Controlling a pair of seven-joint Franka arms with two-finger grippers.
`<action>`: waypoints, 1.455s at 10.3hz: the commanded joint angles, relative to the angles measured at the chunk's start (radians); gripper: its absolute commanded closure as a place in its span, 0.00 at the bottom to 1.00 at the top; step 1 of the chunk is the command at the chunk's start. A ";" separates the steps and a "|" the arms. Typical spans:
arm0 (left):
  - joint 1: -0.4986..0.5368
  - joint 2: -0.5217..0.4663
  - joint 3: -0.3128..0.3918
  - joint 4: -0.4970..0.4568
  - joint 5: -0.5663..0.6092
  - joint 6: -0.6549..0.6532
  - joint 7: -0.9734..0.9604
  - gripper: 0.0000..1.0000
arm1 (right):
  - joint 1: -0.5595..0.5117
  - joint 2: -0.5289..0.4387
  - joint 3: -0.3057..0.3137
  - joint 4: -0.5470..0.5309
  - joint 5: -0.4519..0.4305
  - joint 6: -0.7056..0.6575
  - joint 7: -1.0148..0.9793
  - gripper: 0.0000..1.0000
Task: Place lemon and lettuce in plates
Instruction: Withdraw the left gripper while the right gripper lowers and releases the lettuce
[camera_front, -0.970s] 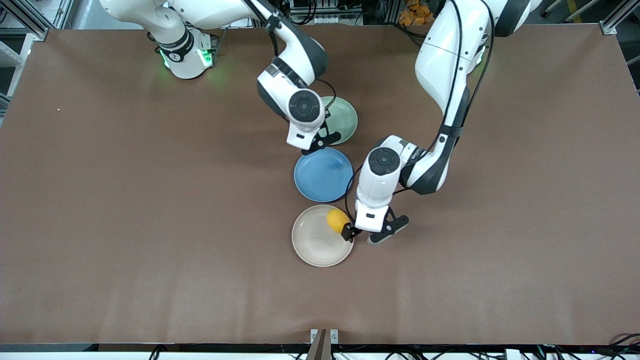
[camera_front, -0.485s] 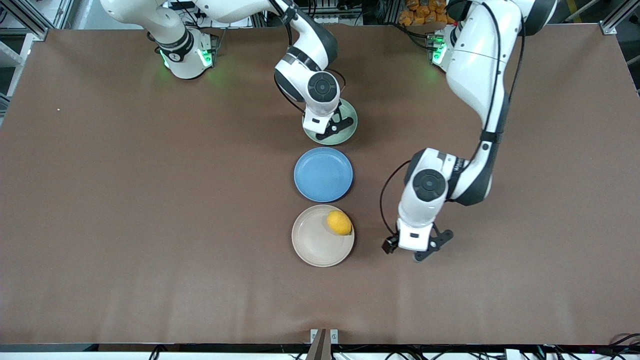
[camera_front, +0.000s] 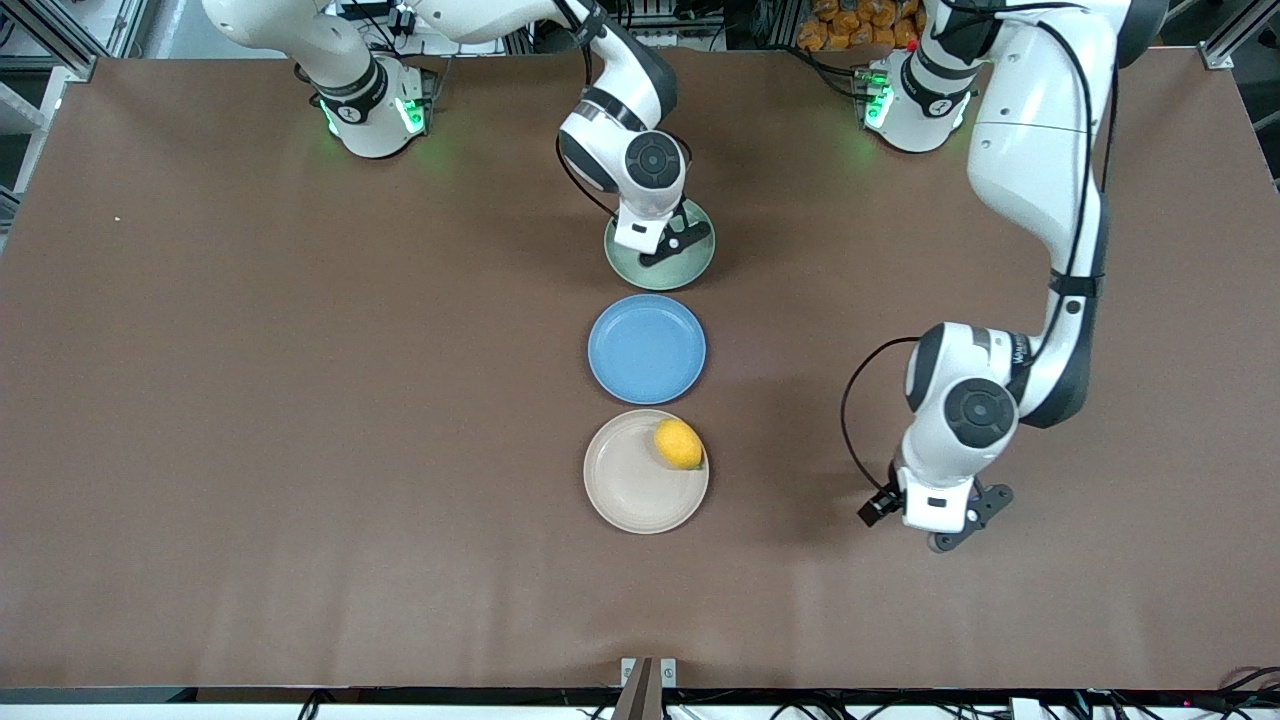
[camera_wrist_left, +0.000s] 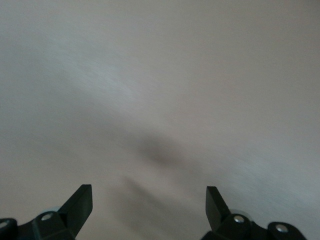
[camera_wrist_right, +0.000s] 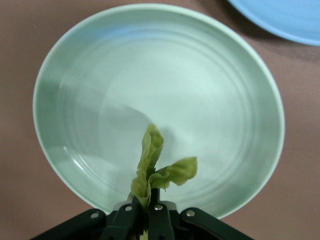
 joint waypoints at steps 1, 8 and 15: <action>0.057 -0.059 -0.019 -0.077 -0.001 -0.022 0.020 0.00 | 0.034 0.016 -0.018 -0.008 -0.004 0.047 0.035 1.00; 0.346 -0.343 -0.255 -0.492 -0.006 0.174 0.146 0.00 | -0.012 0.016 -0.043 0.151 -0.041 -0.190 0.108 0.00; 0.339 -0.582 -0.361 -0.770 0.080 0.274 0.152 0.00 | -0.332 -0.025 -0.043 0.391 -0.047 -0.623 -0.133 0.00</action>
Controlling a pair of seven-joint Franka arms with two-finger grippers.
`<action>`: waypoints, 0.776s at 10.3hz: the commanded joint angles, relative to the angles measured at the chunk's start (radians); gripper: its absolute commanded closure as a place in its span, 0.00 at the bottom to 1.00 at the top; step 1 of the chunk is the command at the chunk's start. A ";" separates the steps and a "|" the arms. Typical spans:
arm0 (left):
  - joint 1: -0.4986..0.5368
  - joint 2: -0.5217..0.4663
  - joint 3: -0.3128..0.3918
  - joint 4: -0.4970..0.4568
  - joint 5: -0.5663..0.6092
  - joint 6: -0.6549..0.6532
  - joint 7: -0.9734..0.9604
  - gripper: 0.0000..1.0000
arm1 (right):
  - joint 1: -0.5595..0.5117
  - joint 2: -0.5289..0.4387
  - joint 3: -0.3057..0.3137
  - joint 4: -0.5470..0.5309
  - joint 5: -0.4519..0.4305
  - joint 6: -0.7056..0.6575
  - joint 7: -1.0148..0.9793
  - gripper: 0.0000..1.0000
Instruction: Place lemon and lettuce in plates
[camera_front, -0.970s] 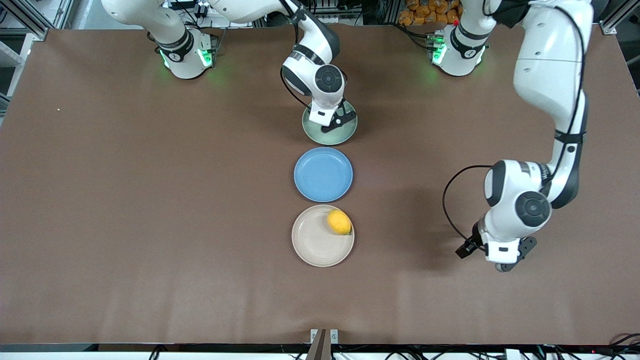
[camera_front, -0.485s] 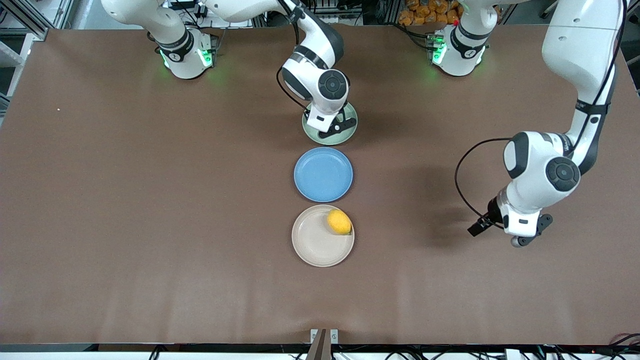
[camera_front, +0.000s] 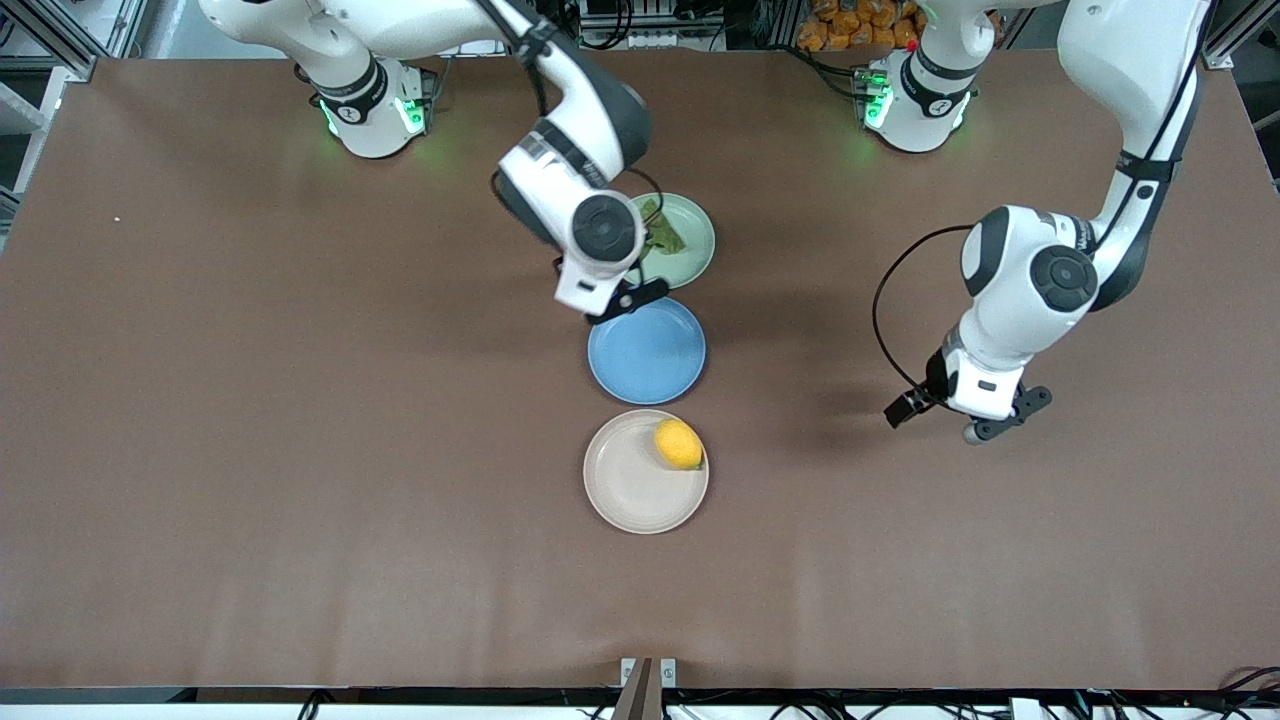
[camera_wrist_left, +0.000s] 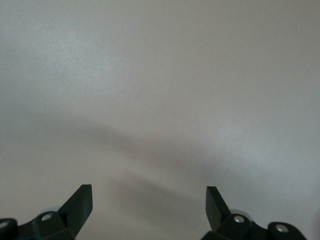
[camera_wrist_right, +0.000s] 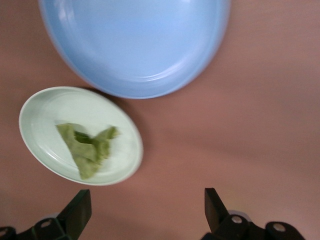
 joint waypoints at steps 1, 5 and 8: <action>0.010 -0.150 -0.015 -0.138 0.040 0.019 0.017 0.00 | -0.116 -0.006 0.018 0.055 -0.015 -0.084 -0.045 0.00; 0.010 -0.203 -0.090 -0.176 0.057 0.012 0.039 0.00 | -0.283 -0.055 0.018 0.069 -0.174 -0.105 -0.073 0.00; 0.020 -0.200 -0.086 0.021 0.081 -0.199 0.186 0.00 | -0.401 -0.111 0.021 0.070 -0.202 -0.105 -0.096 0.00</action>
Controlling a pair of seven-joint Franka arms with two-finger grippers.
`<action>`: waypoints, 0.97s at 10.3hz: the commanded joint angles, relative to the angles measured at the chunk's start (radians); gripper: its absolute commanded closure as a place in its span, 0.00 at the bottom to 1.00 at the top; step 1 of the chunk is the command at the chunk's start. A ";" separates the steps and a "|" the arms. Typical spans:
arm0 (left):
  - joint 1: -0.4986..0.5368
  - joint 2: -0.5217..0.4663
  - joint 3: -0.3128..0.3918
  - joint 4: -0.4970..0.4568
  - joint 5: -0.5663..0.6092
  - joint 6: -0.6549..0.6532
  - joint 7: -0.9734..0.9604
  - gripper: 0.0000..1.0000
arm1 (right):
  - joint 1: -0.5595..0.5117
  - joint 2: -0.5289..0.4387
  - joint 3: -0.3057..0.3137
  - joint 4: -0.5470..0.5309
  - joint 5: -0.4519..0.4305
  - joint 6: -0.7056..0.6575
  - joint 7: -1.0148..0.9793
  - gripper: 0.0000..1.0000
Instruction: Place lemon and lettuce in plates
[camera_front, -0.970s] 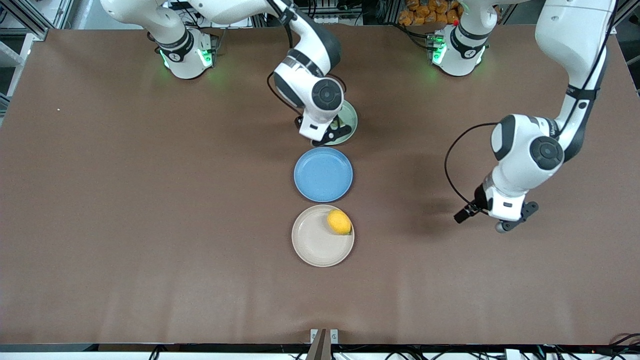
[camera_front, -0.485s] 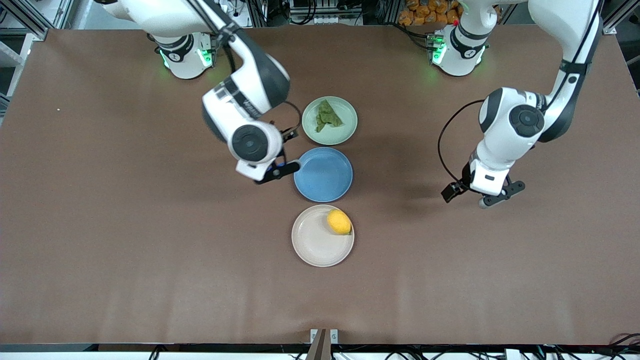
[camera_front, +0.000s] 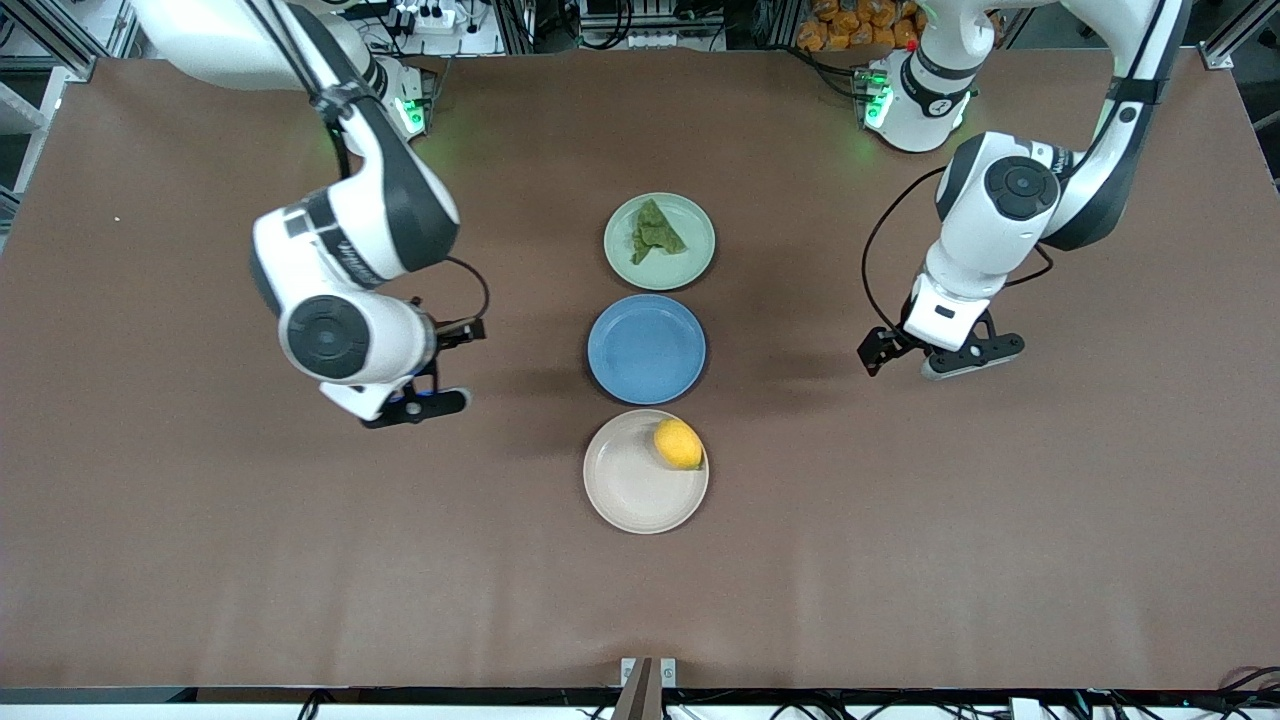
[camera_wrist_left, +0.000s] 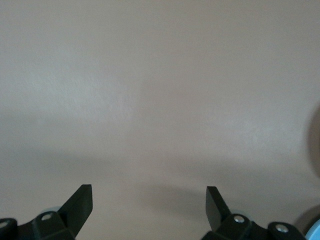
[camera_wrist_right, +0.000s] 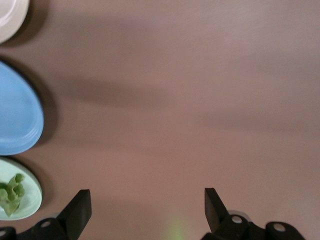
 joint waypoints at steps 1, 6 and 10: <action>0.014 0.000 0.000 0.192 0.023 -0.232 0.107 0.00 | -0.108 -0.058 0.025 -0.011 -0.030 -0.029 -0.034 0.00; 0.033 0.043 0.002 0.531 0.008 -0.548 0.164 0.00 | -0.195 -0.187 -0.031 -0.025 -0.104 -0.078 -0.149 0.00; 0.056 0.091 0.008 0.693 -0.036 -0.771 0.205 0.00 | -0.205 -0.368 -0.103 -0.085 -0.095 -0.081 -0.149 0.00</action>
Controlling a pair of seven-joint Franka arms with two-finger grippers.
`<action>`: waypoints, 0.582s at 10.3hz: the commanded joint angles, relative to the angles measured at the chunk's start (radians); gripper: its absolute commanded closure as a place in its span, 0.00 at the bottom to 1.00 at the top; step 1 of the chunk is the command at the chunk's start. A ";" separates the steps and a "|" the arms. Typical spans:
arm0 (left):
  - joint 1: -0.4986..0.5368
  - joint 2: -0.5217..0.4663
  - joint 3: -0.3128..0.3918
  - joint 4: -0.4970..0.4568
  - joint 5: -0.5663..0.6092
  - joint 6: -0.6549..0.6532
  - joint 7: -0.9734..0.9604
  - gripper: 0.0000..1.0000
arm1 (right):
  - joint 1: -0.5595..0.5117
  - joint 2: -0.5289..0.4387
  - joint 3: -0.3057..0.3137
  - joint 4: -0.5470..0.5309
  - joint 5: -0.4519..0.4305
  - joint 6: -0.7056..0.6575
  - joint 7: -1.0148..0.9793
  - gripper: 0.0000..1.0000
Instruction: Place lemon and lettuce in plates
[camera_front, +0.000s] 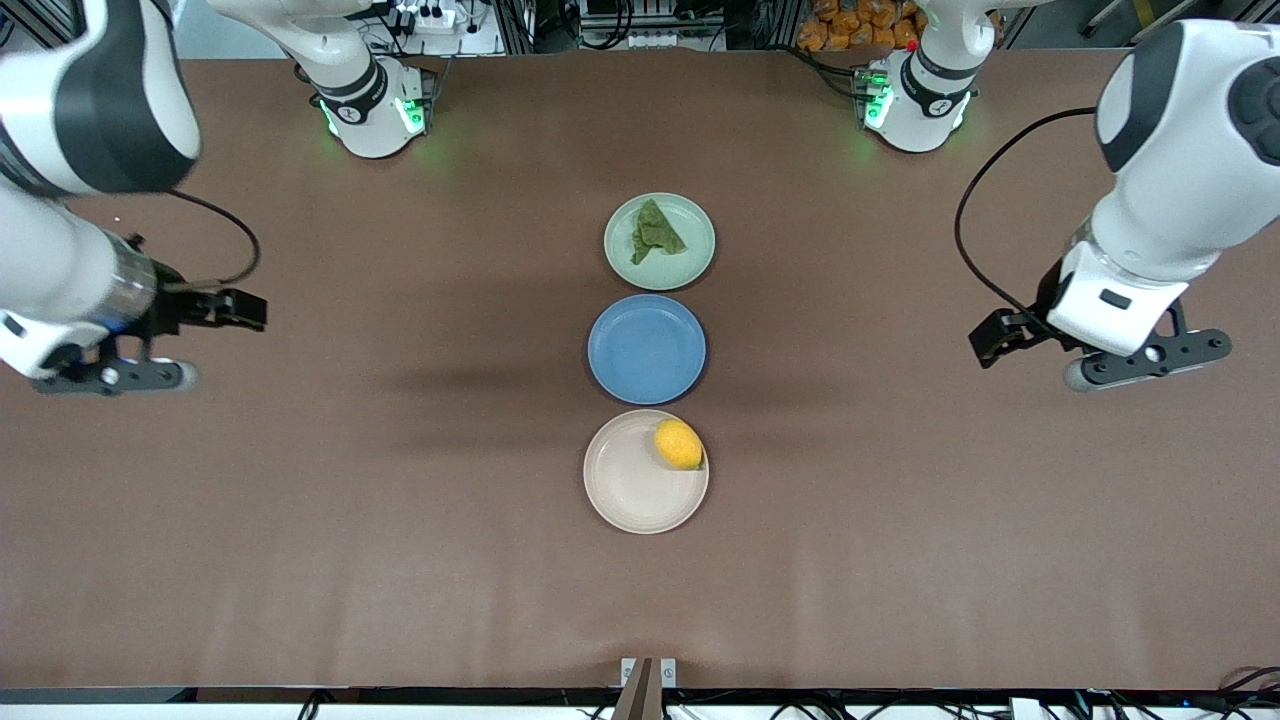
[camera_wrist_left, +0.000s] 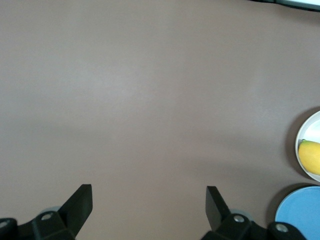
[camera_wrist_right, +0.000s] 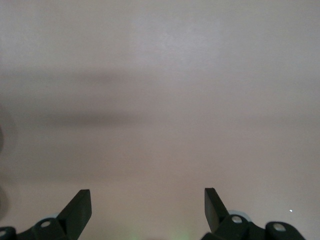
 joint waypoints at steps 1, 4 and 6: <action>0.018 0.003 -0.004 0.051 -0.032 -0.066 0.099 0.00 | -0.009 -0.124 -0.050 -0.066 0.000 -0.021 -0.005 0.00; 0.022 -0.032 -0.011 0.051 -0.040 -0.155 0.139 0.00 | -0.020 -0.178 -0.119 -0.059 0.065 -0.076 -0.005 0.00; 0.018 -0.040 -0.014 0.052 -0.048 -0.171 0.138 0.00 | -0.020 -0.193 -0.124 -0.056 0.066 -0.101 -0.007 0.00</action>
